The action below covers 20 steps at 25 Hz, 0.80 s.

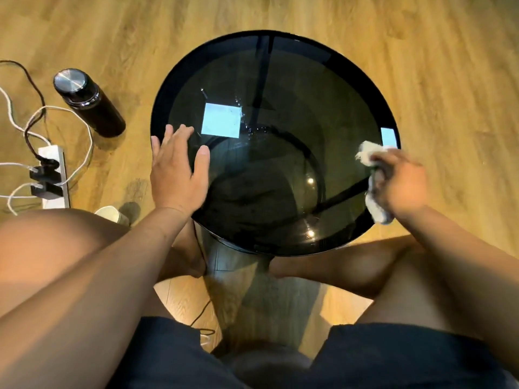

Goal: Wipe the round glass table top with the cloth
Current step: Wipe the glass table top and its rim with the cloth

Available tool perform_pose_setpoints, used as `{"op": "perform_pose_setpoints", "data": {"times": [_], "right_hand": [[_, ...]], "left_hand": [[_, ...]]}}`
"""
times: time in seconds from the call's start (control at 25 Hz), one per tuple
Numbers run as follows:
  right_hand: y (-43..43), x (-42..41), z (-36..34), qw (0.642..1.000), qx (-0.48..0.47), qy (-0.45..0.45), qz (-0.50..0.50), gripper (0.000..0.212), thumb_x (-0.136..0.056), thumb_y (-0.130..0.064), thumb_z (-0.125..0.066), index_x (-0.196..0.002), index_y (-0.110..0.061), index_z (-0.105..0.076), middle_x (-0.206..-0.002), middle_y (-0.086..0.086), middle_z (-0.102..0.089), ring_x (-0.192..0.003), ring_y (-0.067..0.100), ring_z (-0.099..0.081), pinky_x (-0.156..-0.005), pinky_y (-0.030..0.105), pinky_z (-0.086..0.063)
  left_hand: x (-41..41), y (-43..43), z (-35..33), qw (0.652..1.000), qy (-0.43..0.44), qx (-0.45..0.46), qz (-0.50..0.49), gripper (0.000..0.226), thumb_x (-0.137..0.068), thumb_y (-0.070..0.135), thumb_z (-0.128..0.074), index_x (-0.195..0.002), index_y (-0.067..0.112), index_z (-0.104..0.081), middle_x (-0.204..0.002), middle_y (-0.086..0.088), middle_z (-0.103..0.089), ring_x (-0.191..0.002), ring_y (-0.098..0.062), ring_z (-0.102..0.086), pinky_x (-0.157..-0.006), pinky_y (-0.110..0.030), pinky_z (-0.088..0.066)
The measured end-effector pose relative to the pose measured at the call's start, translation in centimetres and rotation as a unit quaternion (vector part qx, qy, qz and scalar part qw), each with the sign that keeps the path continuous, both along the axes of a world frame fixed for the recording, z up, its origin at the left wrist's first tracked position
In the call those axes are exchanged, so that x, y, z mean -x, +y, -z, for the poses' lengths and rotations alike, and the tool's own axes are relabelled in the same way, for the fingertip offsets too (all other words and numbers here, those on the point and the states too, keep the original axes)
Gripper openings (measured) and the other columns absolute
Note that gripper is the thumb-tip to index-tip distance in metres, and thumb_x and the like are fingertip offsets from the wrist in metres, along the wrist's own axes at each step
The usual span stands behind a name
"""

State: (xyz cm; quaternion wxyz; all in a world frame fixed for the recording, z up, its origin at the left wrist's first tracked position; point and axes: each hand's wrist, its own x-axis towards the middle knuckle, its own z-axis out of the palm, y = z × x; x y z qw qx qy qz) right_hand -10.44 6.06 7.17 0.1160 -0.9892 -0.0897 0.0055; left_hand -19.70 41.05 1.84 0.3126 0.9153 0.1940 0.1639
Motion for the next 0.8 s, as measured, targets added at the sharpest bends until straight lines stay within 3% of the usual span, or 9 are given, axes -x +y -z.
{"op": "perform_pose_setpoints", "data": {"times": [0.08,0.16,0.28,0.4,0.52,0.64,0.72,0.8], "right_hand": [[-0.2,-1.0,0.3,0.997,-0.006,-0.007,0.080,0.037,-0.080,-0.019,-0.050,-0.112,-0.019,-0.068,-0.125,0.013,-0.065,-0.108,0.038,-0.062,-0.101,0.042,-0.045],[3.1,1.5,0.6,0.993,-0.047,-0.024,0.103,0.038,-0.078,-0.019,-0.052,-0.109,-0.016,-0.072,-0.118,0.012,-0.070,-0.105,0.037,-0.065,-0.098,0.041,-0.048],[10.8,7.6,1.3,0.990,-0.133,-0.046,-0.031,0.030,-0.075,-0.011,-0.062,-0.101,-0.018,-0.076,-0.109,0.008,-0.074,-0.094,0.037,-0.066,-0.087,0.041,-0.052],[20.2,11.8,1.4,0.969,-0.174,-0.018,-0.176,0.027,-0.075,-0.010,-0.071,-0.101,-0.016,-0.074,-0.106,0.006,-0.073,-0.094,0.032,-0.063,-0.084,0.042,-0.055],[20.2,9.4,1.6,0.950,-0.122,-0.003,-0.288,0.026,-0.078,-0.007,-0.068,-0.103,-0.012,-0.072,-0.105,0.009,-0.069,-0.094,0.036,-0.059,-0.078,0.047,-0.053],[11.4,1.7,1.0,0.971,-0.111,0.052,-0.207,0.024,-0.081,-0.003,-0.059,-0.100,-0.010,-0.071,-0.096,0.011,-0.063,-0.082,0.038,-0.061,-0.069,0.047,-0.051],[5.7,-3.9,0.2,0.995,0.009,-0.004,-0.095,0.031,-0.085,-0.013,-0.049,-0.108,-0.012,-0.069,-0.106,0.014,-0.067,-0.095,0.041,-0.063,-0.083,0.044,-0.052],[3.0,-6.8,-0.7,0.999,0.039,0.001,0.018,0.044,-0.085,-0.024,-0.042,-0.119,-0.013,-0.066,-0.118,0.019,-0.067,-0.113,0.039,-0.060,-0.101,0.041,-0.047]], "left_hand": [[-0.1,0.1,0.0,1.000,-0.003,0.006,-0.002,0.053,-0.096,0.045,-0.029,-0.137,0.017,-0.047,-0.151,-0.008,-0.045,-0.148,-0.027,-0.024,-0.123,-0.048,-0.014],[0.0,-0.1,0.0,1.000,-0.010,0.020,-0.017,0.053,-0.096,0.046,-0.030,-0.137,0.018,-0.048,-0.151,-0.008,-0.045,-0.147,-0.027,-0.024,-0.122,-0.049,-0.018],[0.0,-0.1,0.2,0.999,-0.025,0.029,-0.034,0.052,-0.097,0.046,-0.031,-0.137,0.019,-0.048,-0.151,-0.009,-0.045,-0.145,-0.025,-0.025,-0.120,-0.048,-0.021],[0.1,0.2,0.3,0.998,-0.041,0.042,-0.014,0.054,-0.097,0.044,-0.027,-0.137,0.015,-0.049,-0.149,-0.010,-0.047,-0.146,-0.025,-0.028,-0.121,-0.041,-0.016],[0.1,0.4,0.6,0.999,-0.040,0.037,-0.001,0.051,-0.098,0.041,-0.027,-0.137,0.015,-0.048,-0.149,-0.009,-0.046,-0.147,-0.024,-0.027,-0.123,-0.039,-0.013],[0.1,0.4,0.8,1.000,-0.027,0.014,-0.001,0.047,-0.099,0.042,-0.028,-0.136,0.020,-0.045,-0.150,-0.005,-0.046,-0.148,-0.021,-0.024,-0.123,-0.039,-0.008],[-0.1,0.5,1.0,0.999,-0.031,0.016,-0.016,0.047,-0.099,0.043,-0.028,-0.137,0.021,-0.044,-0.151,-0.004,-0.045,-0.148,-0.020,-0.024,-0.123,-0.037,-0.007],[-0.1,0.4,1.0,0.999,-0.036,0.016,-0.017,0.048,-0.099,0.043,-0.029,-0.139,0.020,-0.044,-0.152,-0.003,-0.044,-0.148,-0.018,-0.023,-0.122,-0.034,-0.006]]}}
